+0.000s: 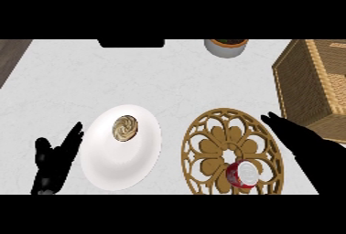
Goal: Pick the can from the placemat and place it in the basket
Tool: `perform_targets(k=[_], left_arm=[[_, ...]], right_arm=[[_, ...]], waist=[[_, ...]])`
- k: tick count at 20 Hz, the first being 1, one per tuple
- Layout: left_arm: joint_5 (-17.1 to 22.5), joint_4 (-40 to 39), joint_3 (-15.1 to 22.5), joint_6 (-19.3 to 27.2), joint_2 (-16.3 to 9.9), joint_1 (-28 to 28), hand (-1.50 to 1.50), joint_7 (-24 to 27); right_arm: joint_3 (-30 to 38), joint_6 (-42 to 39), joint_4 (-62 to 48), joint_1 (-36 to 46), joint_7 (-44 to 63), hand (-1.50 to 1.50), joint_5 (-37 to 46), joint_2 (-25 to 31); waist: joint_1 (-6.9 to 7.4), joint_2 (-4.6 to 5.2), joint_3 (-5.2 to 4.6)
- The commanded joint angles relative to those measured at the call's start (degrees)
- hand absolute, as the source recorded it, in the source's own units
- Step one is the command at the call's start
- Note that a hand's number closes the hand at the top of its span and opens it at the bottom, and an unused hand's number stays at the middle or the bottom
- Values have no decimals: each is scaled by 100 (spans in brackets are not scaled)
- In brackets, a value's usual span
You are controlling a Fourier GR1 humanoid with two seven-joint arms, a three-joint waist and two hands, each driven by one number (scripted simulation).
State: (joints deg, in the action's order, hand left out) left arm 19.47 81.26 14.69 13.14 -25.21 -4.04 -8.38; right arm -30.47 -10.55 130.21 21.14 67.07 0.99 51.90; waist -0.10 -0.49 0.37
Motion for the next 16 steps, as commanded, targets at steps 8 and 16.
perform_targets(k=[8, 16], left_arm=[[-6, -459, -97, -187, 115, -95, 0, -204], [-136, -252, -86, -258, 178, -206, 0, -275]], right_arm=[[-526, 85, -388, -323, 452, -150, 1111, -686], [-901, 194, -741, -814, 192, -150, 2024, -1208]], waist=[[-1, 48, -44], [11, 45, -41]])
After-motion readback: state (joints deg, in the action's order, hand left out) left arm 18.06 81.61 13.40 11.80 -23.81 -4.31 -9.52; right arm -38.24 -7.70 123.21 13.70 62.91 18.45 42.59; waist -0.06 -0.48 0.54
